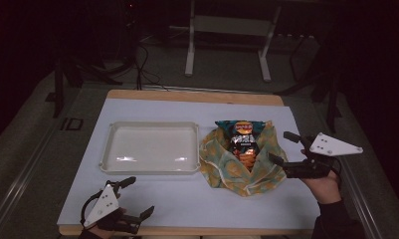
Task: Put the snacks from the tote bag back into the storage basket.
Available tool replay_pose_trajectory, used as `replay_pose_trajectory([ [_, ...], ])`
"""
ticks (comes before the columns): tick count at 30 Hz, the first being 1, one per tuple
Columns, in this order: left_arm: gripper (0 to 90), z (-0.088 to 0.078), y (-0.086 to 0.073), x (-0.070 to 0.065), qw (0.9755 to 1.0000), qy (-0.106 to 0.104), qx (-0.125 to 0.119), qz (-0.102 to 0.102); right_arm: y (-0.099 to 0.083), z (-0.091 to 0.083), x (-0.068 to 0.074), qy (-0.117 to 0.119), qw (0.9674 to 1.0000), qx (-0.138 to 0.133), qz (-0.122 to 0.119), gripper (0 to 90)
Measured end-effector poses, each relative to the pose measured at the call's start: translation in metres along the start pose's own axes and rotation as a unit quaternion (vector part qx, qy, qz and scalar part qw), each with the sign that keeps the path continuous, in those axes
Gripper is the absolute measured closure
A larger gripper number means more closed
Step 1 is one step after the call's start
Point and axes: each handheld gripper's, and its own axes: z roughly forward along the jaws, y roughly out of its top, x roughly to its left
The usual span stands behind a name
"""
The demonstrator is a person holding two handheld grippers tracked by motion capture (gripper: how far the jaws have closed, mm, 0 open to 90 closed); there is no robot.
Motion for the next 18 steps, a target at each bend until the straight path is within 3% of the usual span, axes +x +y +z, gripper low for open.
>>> replay_pose_trajectory([
  [10, 0.1, -0.001, -0.001, 0.0, 1.0, 0.002, 0.004, 0.004, 0.005, 0.024, -0.023, -0.001, 0.9998, 0.016, 0.007, 18.4],
  [12, 0.1, -0.003, -0.002, 0.0, 1.0, 0.004, 0.003, 0.002, 0.004, 0.03, -0.031, -0.012, 0.9998, 0.015, 0.002, 28.4],
  [18, 0.1, -0.005, -0.003, -0.002, 1.0, 0.005, 0.006, 0.003, 0.001, 0.043, -0.047, -0.012, 0.9995, 0.029, 0.009, 33.7],
])
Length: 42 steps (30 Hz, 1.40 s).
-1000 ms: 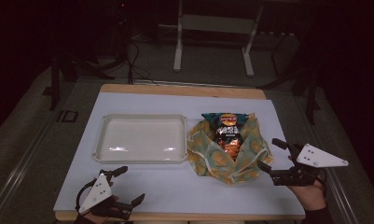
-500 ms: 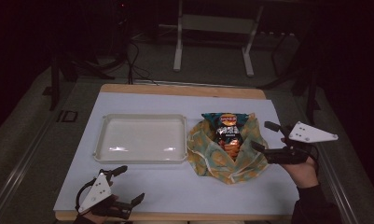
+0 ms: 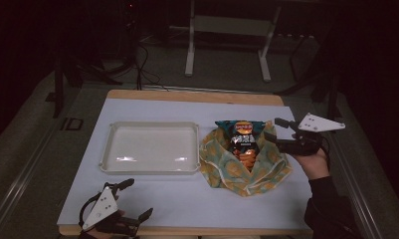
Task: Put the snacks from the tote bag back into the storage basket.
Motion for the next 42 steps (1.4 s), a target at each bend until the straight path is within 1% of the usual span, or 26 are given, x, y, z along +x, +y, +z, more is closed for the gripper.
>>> replay_pose_trajectory([
  [4, 0.1, -0.004, -0.001, -0.001, 1.0, 0.005, 0.0, 0.0, -0.002, 0.012, -0.011, -0.005, 0.9998, 0.017, 0.002, 35.7],
  [8, 0.1, -0.009, -0.002, -0.002, 0.9999, 0.011, -0.001, -0.002, -0.004, 0.026, -0.022, -0.004, 0.9995, 0.032, 0.008, 36.1],
  [10, 0.1, -0.01, -0.003, -0.002, 0.9999, 0.014, 0.0, -0.002, -0.006, 0.034, -0.027, -0.003, 0.9991, 0.04, 0.01, 38.8],
  [11, 0.1, -0.011, -0.003, -0.002, 0.9999, 0.014, 0.001, -0.003, -0.008, 0.038, -0.029, -0.006, 0.9989, 0.046, 0.008, 38.8],
  [13, 0.1, -0.013, -0.004, -0.003, 0.9999, 0.016, 0.002, -0.001, -0.01, 0.044, -0.035, -0.003, 0.9983, 0.056, 0.012, 39.2],
  [14, 0.1, -0.014, -0.004, -0.003, 0.9998, 0.018, 0.003, -0.002, -0.011, 0.048, -0.037, -0.006, 0.998, 0.062, 0.011, 39.4],
  [16, 0.2, -0.016, -0.005, -0.003, 0.9998, 0.021, 0.004, -0.002, -0.013, 0.053, -0.042, -0.006, 0.9973, 0.072, 0.012, 39.4],
  [17, 0.1, -0.017, -0.006, -0.004, 0.9997, 0.022, 0.004, -0.002, -0.014, 0.055, -0.045, -0.011, 0.9968, 0.078, 0.01, 39.4],
  [21, 0.1, -0.021, -0.007, -0.005, 0.9996, 0.026, 0.005, -0.003, -0.019, 0.063, -0.055, -0.012, 0.9956, 0.092, 0.013, 39.5],
  [23, 0.1, -0.022, -0.007, -0.005, 0.9996, 0.027, 0.005, -0.003, -0.021, 0.065, -0.058, -0.012, 0.9952, 0.095, 0.017, 39.5],
  [24, 0.1, -0.022, -0.007, -0.005, 0.9996, 0.029, 0.007, -0.002, -0.025, 0.068, -0.061, -0.02, 0.994, 0.106, 0.018, 39.3],
  [26, 0.1, -0.023, -0.008, -0.006, 0.9995, 0.03, 0.01, -0.002, -0.031, 0.071, -0.067, -0.011, 0.9937, 0.106, 0.037, 39.2],
  [27, 0.1, -0.023, -0.008, -0.006, 0.9995, 0.031, 0.011, -0.002, -0.034, 0.073, -0.07, -0.012, 0.9934, 0.108, 0.038, 38.9],
  [29, 0.1, -0.025, -0.009, -0.007, 0.9994, 0.032, 0.012, -0.002, -0.039, 0.076, -0.073, -0.005, 0.9927, 0.113, 0.042, 38.7],
  [30, 0.1, -0.025, -0.009, -0.007, 0.9994, 0.033, 0.012, -0.003, -0.041, 0.078, -0.075, -0.006, 0.992, 0.119, 0.043, 38.4],
  [35, 0.1, -0.029, -0.01, -0.008, 0.9992, 0.038, 0.009, -0.007, -0.048, 0.086, -0.08, 0.012, 0.9899, 0.133, 0.047, 37.4],
  [36, 0.1, -0.03, -0.011, -0.008, 0.9992, 0.04, 0.009, -0.007, -0.048, 0.088, -0.081, 0.013, 0.9893, 0.138, 0.046, 37.4],
  [39, 0.1, -0.032, -0.011, -0.008, 0.999, 0.042, 0.011, -0.008, -0.05, 0.094, -0.082, 0.025, 0.9879, 0.147, 0.043, 37.5],
  [41, 0.1, -0.032, -0.012, -0.008, 0.999, 0.043, 0.011, -0.009, -0.051, 0.097, -0.084, 0.033, 0.9864, 0.154, 0.045, 37.5],
  [42, 0.1, -0.033, -0.012, -0.008, 0.999, 0.043, 0.011, -0.01, -0.051, 0.099, -0.084, 0.036, 0.9852, 0.161, 0.047, 37.6],
])
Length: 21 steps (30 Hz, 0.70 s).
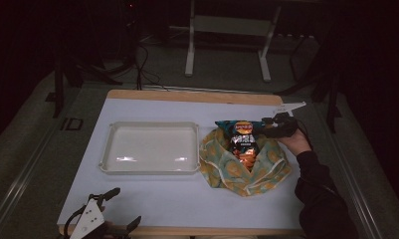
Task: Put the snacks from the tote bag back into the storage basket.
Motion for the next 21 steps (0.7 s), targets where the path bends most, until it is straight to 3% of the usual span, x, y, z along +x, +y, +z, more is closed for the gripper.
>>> replay_pose_trajectory([
  [9, 0.1, -0.002, 0.0, -0.001, 1.0, 0.0, -0.001, -0.001, -0.002, 0.01, 0.002, 0.034, 0.9993, 0.011, -0.01, 55.9],
  [13, 0.1, -0.001, 0.0, -0.001, 1.0, -0.002, -0.001, 0.001, -0.002, 0.014, 0.003, 0.047, 0.9988, 0.009, 0.004, 65.1],
  [17, 0.1, -0.002, 0.0, -0.001, 1.0, -0.002, -0.002, 0.002, -0.001, 0.017, 0.006, 0.051, 0.9986, 0.011, 0.004, 88.6],
  [21, 0.1, -0.002, 0.0, -0.001, 1.0, -0.002, 0.0, 0.004, 0.001, 0.015, 0.012, 0.038, 0.9992, 0.015, 0.0, 90.0],
])
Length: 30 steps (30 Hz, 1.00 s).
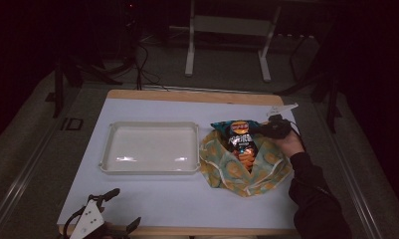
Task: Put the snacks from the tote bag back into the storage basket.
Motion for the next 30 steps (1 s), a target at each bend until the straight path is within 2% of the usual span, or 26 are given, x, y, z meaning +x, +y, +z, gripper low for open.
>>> replay_pose_trajectory([
  [4, 0.1, 0.0, 0.0, 0.0, 1.0, 0.0, -0.001, 0.0, 0.0, -0.006, 0.004, -0.005, 0.9999, -0.01, -0.002, 90.0],
  [13, 0.1, 0.001, 0.001, -0.001, 1.0, 0.002, -0.001, 0.002, -0.001, -0.026, 0.013, -0.008, 0.9987, -0.05, 0.001, 90.0],
  [20, 0.1, 0.003, 0.002, -0.001, 1.0, 0.0, -0.001, 0.003, 0.001, -0.049, 0.024, -0.007, 0.9961, -0.088, 0.0, 90.0],
  [30, 0.1, 0.006, 0.003, 0.0, 1.0, -0.005, -0.004, 0.002, 0.013, -0.07, 0.038, -0.012, 0.9937, -0.111, -0.01, 90.0],
])
